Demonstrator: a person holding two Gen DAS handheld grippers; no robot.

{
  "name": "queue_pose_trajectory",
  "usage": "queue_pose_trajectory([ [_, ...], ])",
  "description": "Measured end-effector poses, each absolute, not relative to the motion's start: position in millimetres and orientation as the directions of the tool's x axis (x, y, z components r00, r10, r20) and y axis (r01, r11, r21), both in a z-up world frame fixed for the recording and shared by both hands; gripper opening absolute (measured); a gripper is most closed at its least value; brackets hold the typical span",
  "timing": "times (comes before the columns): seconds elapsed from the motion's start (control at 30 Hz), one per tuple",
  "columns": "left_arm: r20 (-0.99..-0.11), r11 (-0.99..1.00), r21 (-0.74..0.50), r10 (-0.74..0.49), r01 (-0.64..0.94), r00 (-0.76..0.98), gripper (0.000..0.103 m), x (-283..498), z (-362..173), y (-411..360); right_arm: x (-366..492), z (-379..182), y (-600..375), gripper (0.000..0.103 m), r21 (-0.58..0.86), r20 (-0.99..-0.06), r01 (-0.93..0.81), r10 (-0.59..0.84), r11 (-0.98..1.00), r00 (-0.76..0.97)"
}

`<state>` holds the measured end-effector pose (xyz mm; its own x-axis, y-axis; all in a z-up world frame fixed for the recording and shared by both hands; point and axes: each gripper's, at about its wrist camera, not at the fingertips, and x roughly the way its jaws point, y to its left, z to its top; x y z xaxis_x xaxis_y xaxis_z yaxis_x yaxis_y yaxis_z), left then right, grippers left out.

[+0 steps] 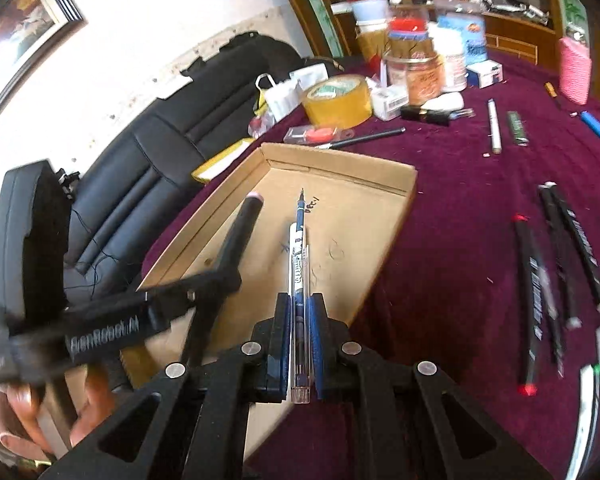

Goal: Organize rigid objects
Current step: 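Place the black marker in the tray with the left gripper while the right gripper places the blue pen there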

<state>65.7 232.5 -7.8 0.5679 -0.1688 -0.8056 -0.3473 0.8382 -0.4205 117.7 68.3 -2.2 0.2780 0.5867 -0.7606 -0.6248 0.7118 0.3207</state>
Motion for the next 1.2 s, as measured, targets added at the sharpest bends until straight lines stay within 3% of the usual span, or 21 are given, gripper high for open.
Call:
queue_pose_trajectory([
  [0.63, -0.878, 0.841, -0.338, -0.120, -0.422, 0.464, 0.016, 98, -36, 245, 159, -42, 124, 0.010, 0.206, -0.857, -0.625, 0.447, 0.753, 0.257],
  [0.97, -0.867, 0.830, -0.370, -0.147, -0.417, 0.476, 0.017, 98, -38, 250, 154, -46, 130, 0.011, 0.131, -0.886, -0.664, 0.387, 0.736, 0.254],
  [1.1, -0.857, 0.828, -0.381, -0.150, -0.411, 0.493, 0.040, 96, -35, 249, 154, -47, 130, 0.011, 0.131, -0.887, -0.673, 0.388, 0.728, 0.248],
  [1.2, -0.860, 0.830, -0.363, -0.124, -0.424, 0.495, 0.040, 93, -31, 249, 152, -43, 125, 0.015, 0.131, -0.886, -0.665, 0.388, 0.736, 0.254],
])
